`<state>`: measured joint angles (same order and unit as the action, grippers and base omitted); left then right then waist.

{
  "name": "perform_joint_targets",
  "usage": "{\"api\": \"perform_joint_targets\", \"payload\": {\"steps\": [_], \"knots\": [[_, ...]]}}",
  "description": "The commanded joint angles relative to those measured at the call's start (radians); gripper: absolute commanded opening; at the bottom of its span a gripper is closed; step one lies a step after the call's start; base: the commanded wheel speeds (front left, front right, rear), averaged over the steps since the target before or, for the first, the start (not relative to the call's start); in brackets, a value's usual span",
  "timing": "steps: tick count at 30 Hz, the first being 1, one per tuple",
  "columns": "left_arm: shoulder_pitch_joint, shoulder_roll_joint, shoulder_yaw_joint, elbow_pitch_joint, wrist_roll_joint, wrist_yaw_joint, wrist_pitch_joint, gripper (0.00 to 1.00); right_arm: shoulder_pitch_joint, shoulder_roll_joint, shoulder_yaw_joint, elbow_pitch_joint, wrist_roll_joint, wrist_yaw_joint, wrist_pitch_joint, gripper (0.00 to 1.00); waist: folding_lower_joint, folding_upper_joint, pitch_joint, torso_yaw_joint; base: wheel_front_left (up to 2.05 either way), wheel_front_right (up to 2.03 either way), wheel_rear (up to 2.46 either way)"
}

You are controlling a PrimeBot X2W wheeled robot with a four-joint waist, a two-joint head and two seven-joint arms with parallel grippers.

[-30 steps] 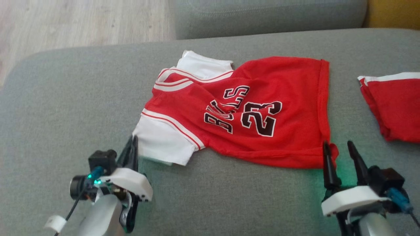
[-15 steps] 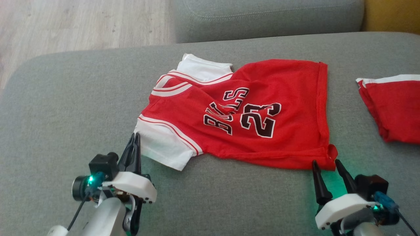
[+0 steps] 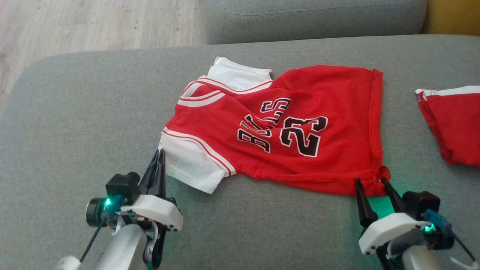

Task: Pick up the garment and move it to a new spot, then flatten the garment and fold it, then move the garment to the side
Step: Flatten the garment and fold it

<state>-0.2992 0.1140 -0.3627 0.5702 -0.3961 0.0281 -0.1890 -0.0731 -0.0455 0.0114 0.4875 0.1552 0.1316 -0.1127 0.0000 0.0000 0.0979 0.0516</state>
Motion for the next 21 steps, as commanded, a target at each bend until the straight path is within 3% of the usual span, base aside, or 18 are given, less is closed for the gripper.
{"api": "perform_joint_targets", "payload": {"steps": [1, 2, 5, 6, 21], "knots": [[-0.018, 0.019, 0.023, -0.034, -0.004, 0.009, -0.004, 0.00, -0.037, -0.005, 0.018, -0.021, -0.010, -0.001, 0.000, 1.00, 0.0000, 0.0000, -0.001, 0.001, 0.00, 0.00, 0.00], [-0.018, 0.019, 0.021, -0.034, -0.005, 0.009, -0.004, 0.00, -0.037, -0.005, 0.018, -0.018, -0.010, -0.001, 0.000, 1.00, 0.0000, 0.0000, -0.002, 0.001, 0.00, 0.00, 0.00], [-0.014, 0.021, 0.019, -0.035, -0.007, 0.010, -0.005, 0.00, -0.036, -0.005, 0.018, -0.011, -0.008, -0.001, 0.000, 0.15, 0.0000, 0.0000, -0.006, -0.001, 0.00, 0.00, 0.00], [-0.014, 0.022, 0.018, -0.035, -0.007, 0.010, -0.005, 0.00, -0.036, -0.005, 0.017, -0.009, -0.006, -0.001, 0.000, 0.00, 0.0000, 0.0000, -0.008, -0.002, 0.00, 0.00, 0.00], [-0.002, 0.035, 0.025, -0.038, -0.025, 0.025, -0.016, 0.00, -0.007, -0.005, 0.000, -0.057, -0.003, -0.001, 0.000, 0.00, 0.0000, 0.0000, -0.045, -0.026, 0.00, 0.00, 0.00]]}}
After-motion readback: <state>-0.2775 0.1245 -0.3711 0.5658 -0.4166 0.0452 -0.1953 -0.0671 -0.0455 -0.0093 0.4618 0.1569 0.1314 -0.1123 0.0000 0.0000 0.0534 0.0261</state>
